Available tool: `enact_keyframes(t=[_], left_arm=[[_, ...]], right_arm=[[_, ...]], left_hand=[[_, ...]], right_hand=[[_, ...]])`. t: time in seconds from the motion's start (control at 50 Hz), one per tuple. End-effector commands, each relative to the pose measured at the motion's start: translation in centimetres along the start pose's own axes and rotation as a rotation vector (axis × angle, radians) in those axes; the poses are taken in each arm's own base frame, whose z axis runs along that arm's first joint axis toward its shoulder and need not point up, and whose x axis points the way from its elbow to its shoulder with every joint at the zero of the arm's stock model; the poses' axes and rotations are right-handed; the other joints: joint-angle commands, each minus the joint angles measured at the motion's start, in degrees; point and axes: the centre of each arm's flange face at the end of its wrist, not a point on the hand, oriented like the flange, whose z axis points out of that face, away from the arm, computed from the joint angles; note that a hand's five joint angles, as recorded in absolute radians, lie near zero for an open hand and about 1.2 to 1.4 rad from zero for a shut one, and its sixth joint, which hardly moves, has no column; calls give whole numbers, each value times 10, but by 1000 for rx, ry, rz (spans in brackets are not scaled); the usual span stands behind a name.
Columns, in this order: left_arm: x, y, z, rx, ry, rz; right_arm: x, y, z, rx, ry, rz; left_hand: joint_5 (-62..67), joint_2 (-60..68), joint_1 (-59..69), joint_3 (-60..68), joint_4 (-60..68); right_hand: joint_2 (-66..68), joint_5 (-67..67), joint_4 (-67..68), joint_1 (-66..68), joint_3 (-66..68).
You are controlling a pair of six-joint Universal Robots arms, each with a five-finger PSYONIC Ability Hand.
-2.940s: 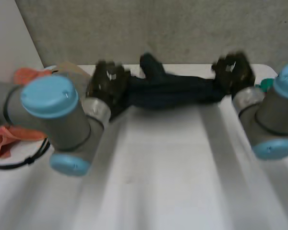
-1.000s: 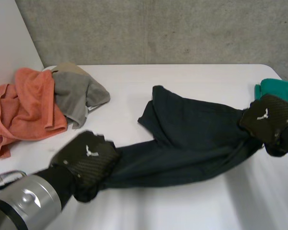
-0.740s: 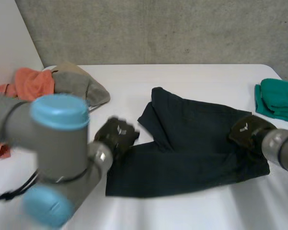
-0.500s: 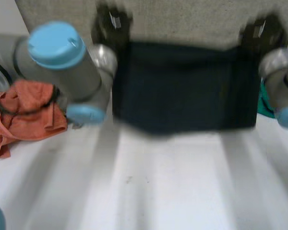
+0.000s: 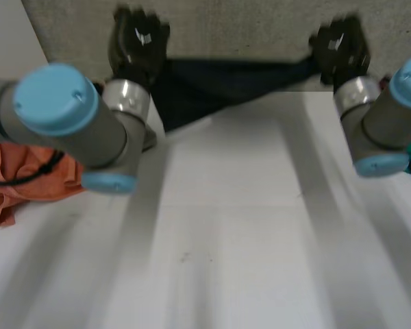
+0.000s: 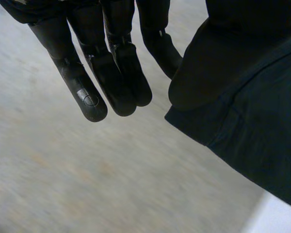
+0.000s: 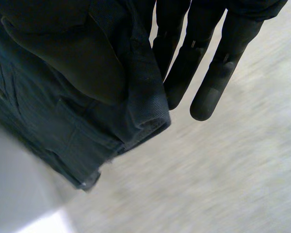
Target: Fold the laundry.
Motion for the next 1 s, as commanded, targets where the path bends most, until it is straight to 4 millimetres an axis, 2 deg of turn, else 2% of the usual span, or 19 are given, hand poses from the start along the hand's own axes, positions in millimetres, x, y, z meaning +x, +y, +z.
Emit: enact_keyframes(t=[0.02,0.1,0.16,0.28,0.36,0.38,0.42,0.44,0.46,0.5,0.52,0.58,0.7,0.76,0.8,0.82,0.84,0.96,1.0], left_arm=[[57,60,-65,-238,236,24],[68,76,-97,-345,333,37],[64,75,-117,-413,385,32],[38,43,-151,-484,456,14],[28,10,-185,-504,550,29],[23,-3,-200,-515,596,38],[19,-11,-216,-540,644,54],[18,-13,-225,-559,674,63],[15,-17,-245,-605,743,84],[13,-19,-261,-655,806,102],[12,-21,-278,-703,872,122],[14,-27,-298,-735,966,154],[26,-26,-293,-693,959,153],[32,-29,-274,-639,908,124],[32,-30,-261,-607,860,104],[31,-29,-246,-580,807,87],[29,-28,-238,-566,780,81],[19,-29,-178,-423,567,12],[20,-28,-166,-381,533,-3]], right_arm=[[-63,65,-53,-310,-261,8],[-66,65,-72,-387,-320,14],[-55,53,-87,-427,-351,16],[-33,29,-122,-516,-423,18],[-31,18,-152,-599,-518,17],[-29,14,-158,-613,-537,10],[-23,8,-173,-647,-581,-14],[-20,2,-190,-682,-643,-55],[-19,0,-200,-699,-682,-79],[-17,-7,-227,-733,-801,-160],[-16,-9,-235,-737,-833,-188],[-13,-9,-253,-745,-893,-248],[-17,-2,-260,-761,-885,-228],[-19,2,-260,-762,-866,-207],[-18,6,-256,-755,-827,-190],[-19,7,-255,-750,-812,-183],[-20,8,-254,-744,-802,-175],[-24,13,-252,-717,-748,-141],[-25,13,-252,-712,-747,-132]], left_hand=[[123,113,135,116,112],[123,113,135,116,112],[123,113,135,116,112],[123,113,135,116,112],[123,113,135,116,112],[123,113,135,116,112],[123,113,135,116,112],[123,113,135,116,112],[123,113,135,116,112],[123,113,135,116,112],[123,113,135,116,112],[123,113,135,116,112],[123,113,135,116,112],[123,113,135,116,112],[-148,-158,-136,-155,-158],[-386,-396,-374,-393,-396],[-436,-447,-424,-444,-447],[-469,-479,-457,-476,-480],[-465,-476,-454,-473,-476]], right_hand=[[126,121,111,128,116],[126,121,111,128,116],[126,121,111,128,116],[126,121,111,128,116],[126,121,111,128,116],[126,121,111,128,116],[126,121,111,128,116],[126,121,111,128,116],[126,121,111,128,116],[126,121,111,128,116],[126,121,111,128,116],[126,121,111,128,116],[126,121,111,128,116],[126,121,111,128,116],[126,121,111,128,116],[126,121,111,128,116],[126,121,111,128,116],[126,121,111,128,116],[126,121,111,128,116]])
